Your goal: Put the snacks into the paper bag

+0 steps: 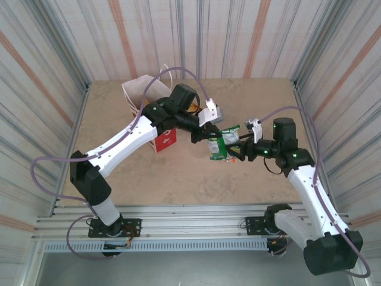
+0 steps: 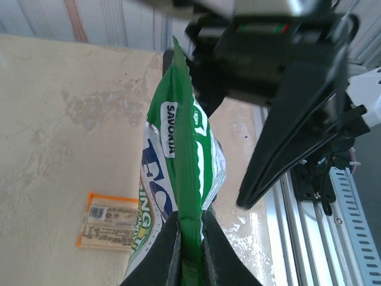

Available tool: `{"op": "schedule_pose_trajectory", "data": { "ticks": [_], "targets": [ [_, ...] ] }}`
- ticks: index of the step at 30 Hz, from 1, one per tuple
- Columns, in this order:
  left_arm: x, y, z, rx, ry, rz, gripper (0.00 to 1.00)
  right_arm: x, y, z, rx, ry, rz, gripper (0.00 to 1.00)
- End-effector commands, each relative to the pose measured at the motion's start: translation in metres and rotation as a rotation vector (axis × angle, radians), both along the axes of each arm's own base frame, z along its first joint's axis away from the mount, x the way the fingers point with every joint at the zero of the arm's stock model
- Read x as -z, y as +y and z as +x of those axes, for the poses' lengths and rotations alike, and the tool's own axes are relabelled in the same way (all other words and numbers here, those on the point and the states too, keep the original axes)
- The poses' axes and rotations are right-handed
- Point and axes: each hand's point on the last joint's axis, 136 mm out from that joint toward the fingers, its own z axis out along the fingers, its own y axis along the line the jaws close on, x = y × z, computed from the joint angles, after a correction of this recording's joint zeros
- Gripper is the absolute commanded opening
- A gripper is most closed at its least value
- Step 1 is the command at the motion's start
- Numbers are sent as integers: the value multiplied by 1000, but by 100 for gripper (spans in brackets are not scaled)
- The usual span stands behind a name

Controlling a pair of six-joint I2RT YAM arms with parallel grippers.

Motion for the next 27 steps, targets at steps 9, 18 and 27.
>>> {"op": "schedule_pose_trajectory", "data": {
  "ticks": [9,18,27],
  "targets": [
    [-33,7,4,-38,-96,-60,6,-8,11,-10,-82,-118,34,24],
    [-50,29,34,-269,-107,-5,49,-26,0,1,53,-142,26,11],
    [-75,105,83,-745,22,121,62,-79,3,35,224,-177,15,12]
  ]
}}
